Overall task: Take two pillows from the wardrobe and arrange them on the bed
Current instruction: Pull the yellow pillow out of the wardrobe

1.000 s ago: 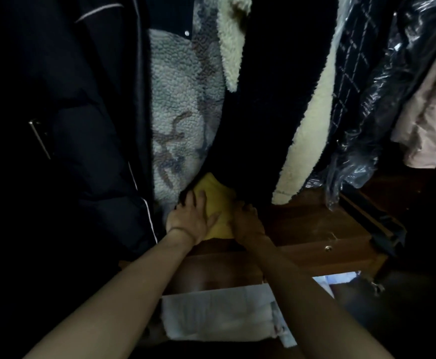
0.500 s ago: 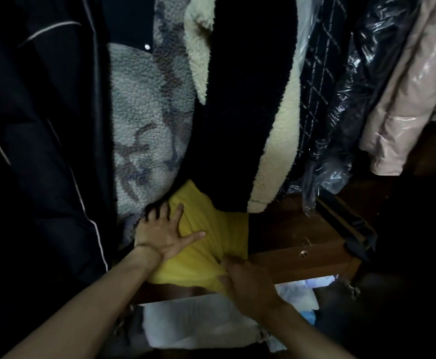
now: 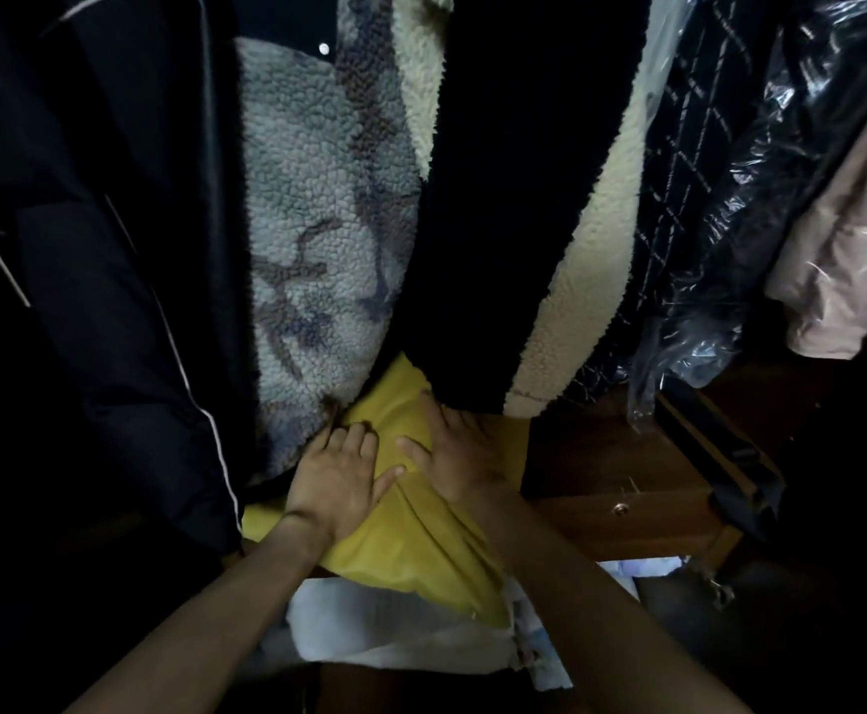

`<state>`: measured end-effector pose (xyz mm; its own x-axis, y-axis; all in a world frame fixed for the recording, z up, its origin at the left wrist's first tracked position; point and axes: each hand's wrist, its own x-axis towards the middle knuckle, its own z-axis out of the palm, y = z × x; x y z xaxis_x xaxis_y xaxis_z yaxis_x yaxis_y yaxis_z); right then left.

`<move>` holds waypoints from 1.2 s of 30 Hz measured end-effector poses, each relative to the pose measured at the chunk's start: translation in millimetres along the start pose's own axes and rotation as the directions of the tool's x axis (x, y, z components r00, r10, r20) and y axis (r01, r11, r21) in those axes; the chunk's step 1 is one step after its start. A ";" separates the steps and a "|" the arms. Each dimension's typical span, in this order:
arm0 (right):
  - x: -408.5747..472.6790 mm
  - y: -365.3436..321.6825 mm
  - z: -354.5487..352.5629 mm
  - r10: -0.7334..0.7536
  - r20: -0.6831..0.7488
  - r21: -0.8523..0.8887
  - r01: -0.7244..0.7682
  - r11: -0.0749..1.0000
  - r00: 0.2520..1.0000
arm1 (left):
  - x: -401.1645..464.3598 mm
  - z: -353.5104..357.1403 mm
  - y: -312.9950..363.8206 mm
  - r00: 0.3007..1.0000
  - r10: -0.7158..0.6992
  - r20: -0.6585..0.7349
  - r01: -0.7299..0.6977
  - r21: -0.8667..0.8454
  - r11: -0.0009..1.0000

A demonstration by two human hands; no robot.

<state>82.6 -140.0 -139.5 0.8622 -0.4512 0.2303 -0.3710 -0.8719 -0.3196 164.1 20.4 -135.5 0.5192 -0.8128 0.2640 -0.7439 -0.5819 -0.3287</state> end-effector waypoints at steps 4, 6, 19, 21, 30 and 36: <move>17.8 2.7 16.9 0.043 -0.036 -0.119 -0.047 0.992 0.998 | 13.7 4.0 4.9 0.994 0.093 -0.060 -0.094 -0.011 0.996; 23.5 4.5 12.6 0.017 -0.019 -0.147 -0.019 0.989 1.000 | 17.4 4.8 7.3 0.992 0.110 -0.060 -0.112 -0.031 0.993; -67.1 21.2 -30.7 -0.261 -0.054 -0.086 0.256 0.963 0.964 | -61.3 -46.6 37.8 0.993 0.037 -0.111 -0.031 0.055 0.998; -84.8 20.7 -38.9 -0.319 -0.045 -0.078 0.315 0.946 0.947 | -84.6 -60.1 52.1 0.998 0.006 -0.070 -0.004 0.030 1.000; -153.9 -50.6 -70.4 -0.716 0.026 0.017 0.716 0.698 0.697 | -224.4 -131.3 67.3 0.963 -0.268 0.007 0.268 -0.029 0.963; -222.0 -122.7 -47.6 -0.840 0.127 0.156 0.826 0.542 0.527 | -337.8 -158.4 76.9 0.851 -0.510 0.128 0.517 -0.023 0.856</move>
<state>-79.8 58.2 -107.7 0.8102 0.5186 0.2733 0.5647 -0.8155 -0.1265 -135.1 254.2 -106.3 0.8749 -0.3981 0.2759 -0.3783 -0.9173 -0.1239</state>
